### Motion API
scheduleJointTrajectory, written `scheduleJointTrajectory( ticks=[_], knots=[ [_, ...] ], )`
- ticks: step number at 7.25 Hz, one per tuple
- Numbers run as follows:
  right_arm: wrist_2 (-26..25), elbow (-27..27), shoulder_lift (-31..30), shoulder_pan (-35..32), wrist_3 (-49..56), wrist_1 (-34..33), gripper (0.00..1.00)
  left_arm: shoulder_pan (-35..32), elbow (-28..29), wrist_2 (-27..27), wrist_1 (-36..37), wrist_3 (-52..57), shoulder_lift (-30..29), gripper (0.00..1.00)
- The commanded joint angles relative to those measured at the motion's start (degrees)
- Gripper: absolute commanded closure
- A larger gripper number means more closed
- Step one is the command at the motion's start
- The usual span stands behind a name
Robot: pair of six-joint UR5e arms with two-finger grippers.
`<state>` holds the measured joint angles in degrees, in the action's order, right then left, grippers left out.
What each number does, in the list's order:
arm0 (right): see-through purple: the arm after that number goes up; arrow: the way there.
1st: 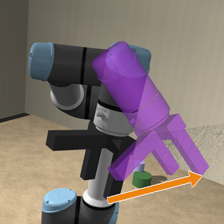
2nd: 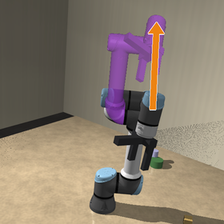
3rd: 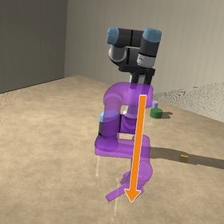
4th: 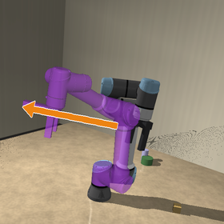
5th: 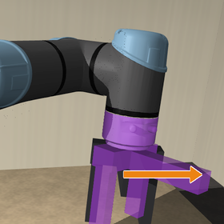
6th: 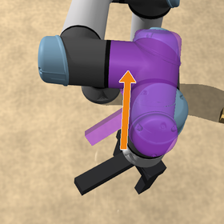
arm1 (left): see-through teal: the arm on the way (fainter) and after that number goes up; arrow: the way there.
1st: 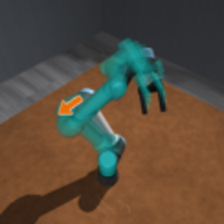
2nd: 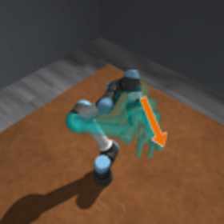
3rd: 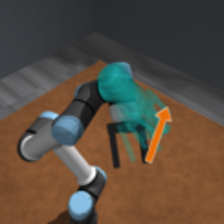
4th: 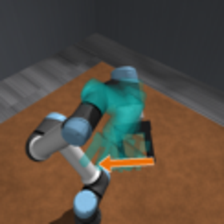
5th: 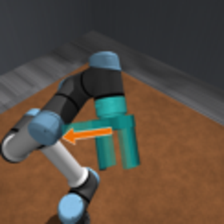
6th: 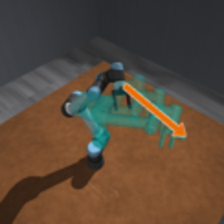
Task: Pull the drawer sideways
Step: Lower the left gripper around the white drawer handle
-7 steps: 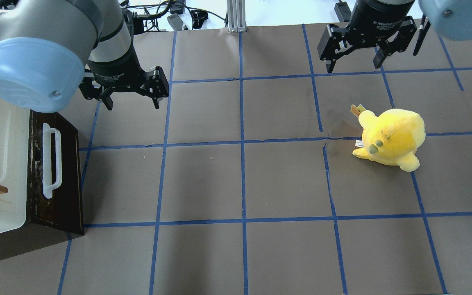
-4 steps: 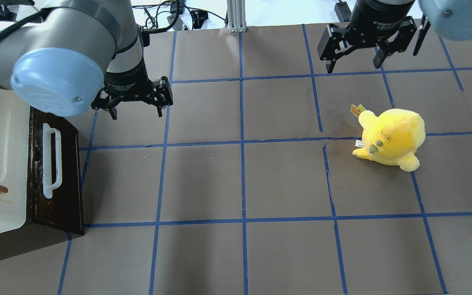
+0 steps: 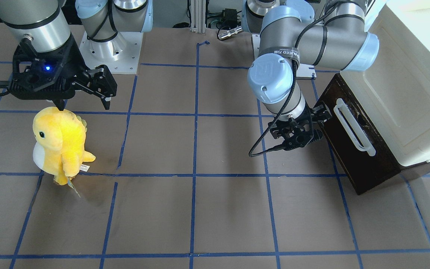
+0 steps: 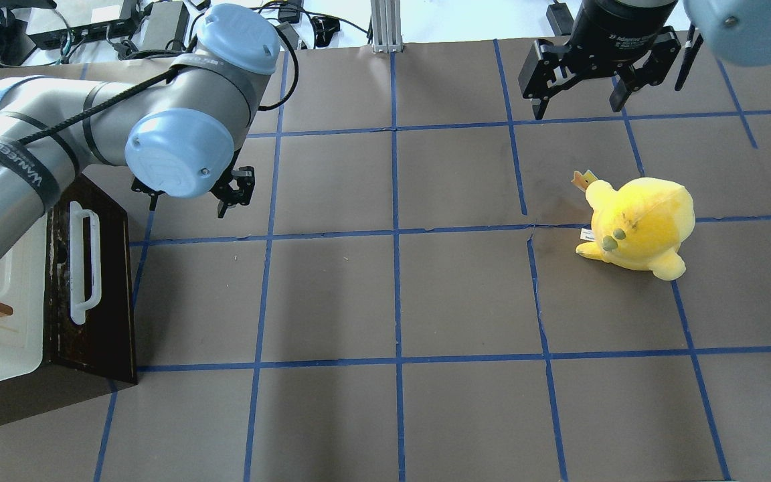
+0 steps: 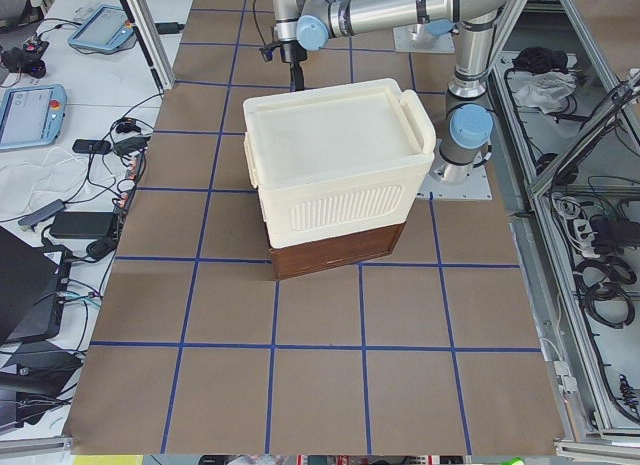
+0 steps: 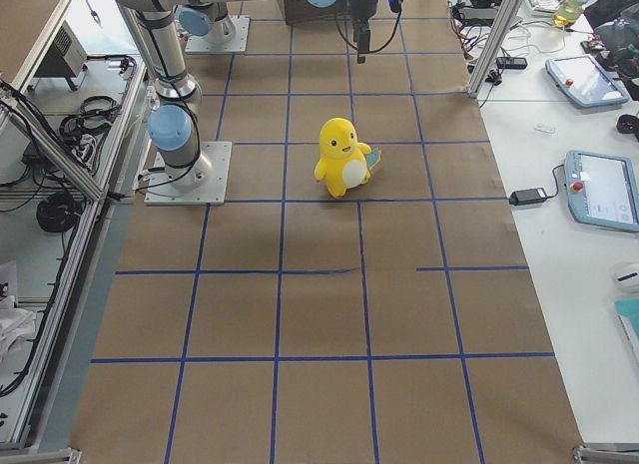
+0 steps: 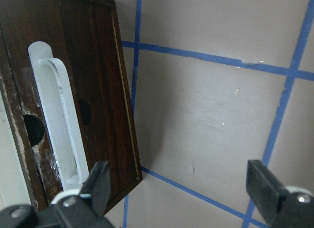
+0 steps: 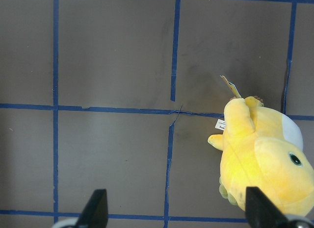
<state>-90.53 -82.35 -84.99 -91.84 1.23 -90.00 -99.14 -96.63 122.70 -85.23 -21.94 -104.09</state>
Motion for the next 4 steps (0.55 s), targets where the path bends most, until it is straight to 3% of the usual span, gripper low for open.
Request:
scheduleJointTrajectory(
  ticks=[1, 2, 4],
  knots=[
    [0.00, 0.00, 0.00, 0.00, 0.00, 0.00, 0.00, 0.09, -2.76, 5.50, 0.07, 0.06, -1.20, 0.00],
    [0.00, 0.00, 0.00, 0.00, 0.09, 0.00, 0.00, 0.17, -4.60, 11.62, 0.15, -0.29, -1.64, 0.00],
    [0.00, 0.00, 0.00, 0.00, 0.00, 0.00, 0.00, 1.48, -5.59, 12.74, -0.63, 0.06, -1.99, 0.00]
  ],
)
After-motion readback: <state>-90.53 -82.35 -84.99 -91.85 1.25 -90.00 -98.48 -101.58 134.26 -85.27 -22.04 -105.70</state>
